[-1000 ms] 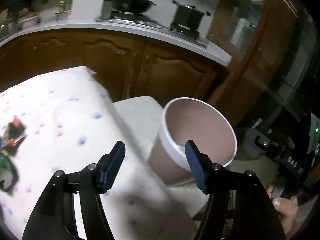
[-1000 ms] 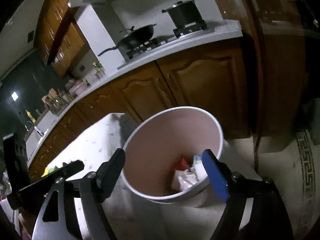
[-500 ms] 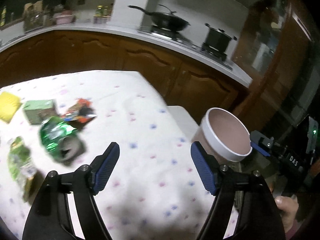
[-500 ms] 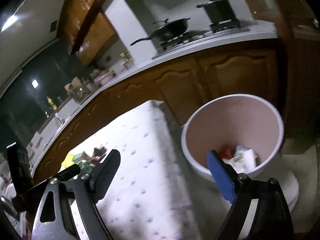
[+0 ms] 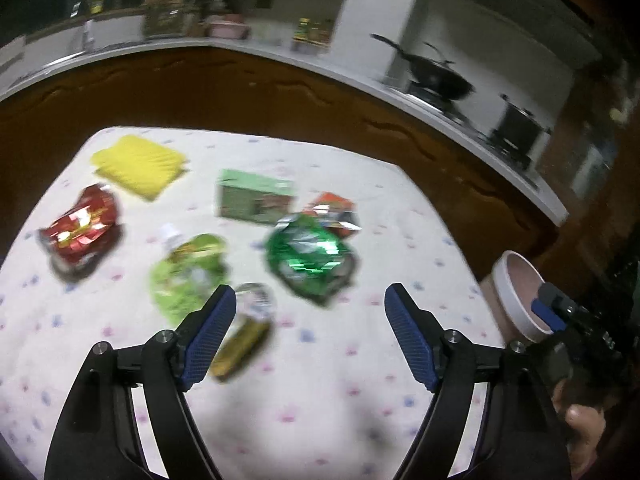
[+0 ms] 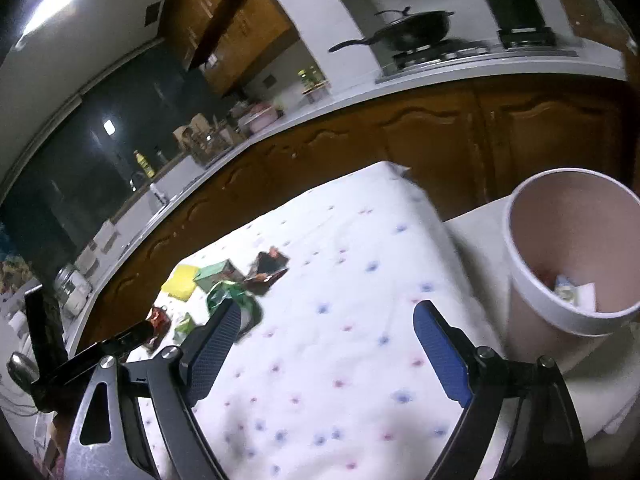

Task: Collect trash
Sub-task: 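Move both open tools back over the remaining trash on the table, then grasp the green-yellow spout pouch with the left tool while the right tool grasps the crushed green can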

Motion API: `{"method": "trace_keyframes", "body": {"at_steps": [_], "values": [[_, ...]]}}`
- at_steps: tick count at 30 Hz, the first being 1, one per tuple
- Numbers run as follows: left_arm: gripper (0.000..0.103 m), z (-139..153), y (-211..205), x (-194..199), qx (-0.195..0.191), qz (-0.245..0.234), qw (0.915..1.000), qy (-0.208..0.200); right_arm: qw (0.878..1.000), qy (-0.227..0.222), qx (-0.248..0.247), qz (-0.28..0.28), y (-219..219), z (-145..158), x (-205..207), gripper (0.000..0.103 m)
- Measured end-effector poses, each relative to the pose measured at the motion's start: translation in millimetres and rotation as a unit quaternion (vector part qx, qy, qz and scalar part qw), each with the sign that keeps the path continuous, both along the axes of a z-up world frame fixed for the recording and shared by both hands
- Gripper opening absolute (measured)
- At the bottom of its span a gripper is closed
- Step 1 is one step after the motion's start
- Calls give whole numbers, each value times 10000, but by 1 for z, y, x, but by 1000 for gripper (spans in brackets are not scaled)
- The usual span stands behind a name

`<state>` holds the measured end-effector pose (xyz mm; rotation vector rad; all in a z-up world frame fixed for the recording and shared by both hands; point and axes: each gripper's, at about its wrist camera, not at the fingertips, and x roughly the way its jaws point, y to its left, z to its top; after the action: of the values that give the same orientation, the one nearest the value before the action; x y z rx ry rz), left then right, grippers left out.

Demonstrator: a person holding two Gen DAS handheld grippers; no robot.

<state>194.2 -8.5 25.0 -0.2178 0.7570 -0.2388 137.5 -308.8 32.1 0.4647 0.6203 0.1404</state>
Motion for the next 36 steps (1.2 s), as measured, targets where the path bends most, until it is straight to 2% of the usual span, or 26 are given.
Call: {"method": "trace_keyframes", "body": {"at_steps": [7,17,27,36], "values": [[79,-8,43,-1,-71,444,9989,143,9992,29,-89,395,39,0,12,89],[79,-11,65,5,-92,636,9977,199,9947,102,-275,990,89,-2,34,89],[79,-18,73,21,-171,617,9973,364,9819,171,-718,1746,132,-15,64,89],[73,-35,66,51,-135,461,9966,671,9617,207,-1123,2492,163,-30,102,89]]}}
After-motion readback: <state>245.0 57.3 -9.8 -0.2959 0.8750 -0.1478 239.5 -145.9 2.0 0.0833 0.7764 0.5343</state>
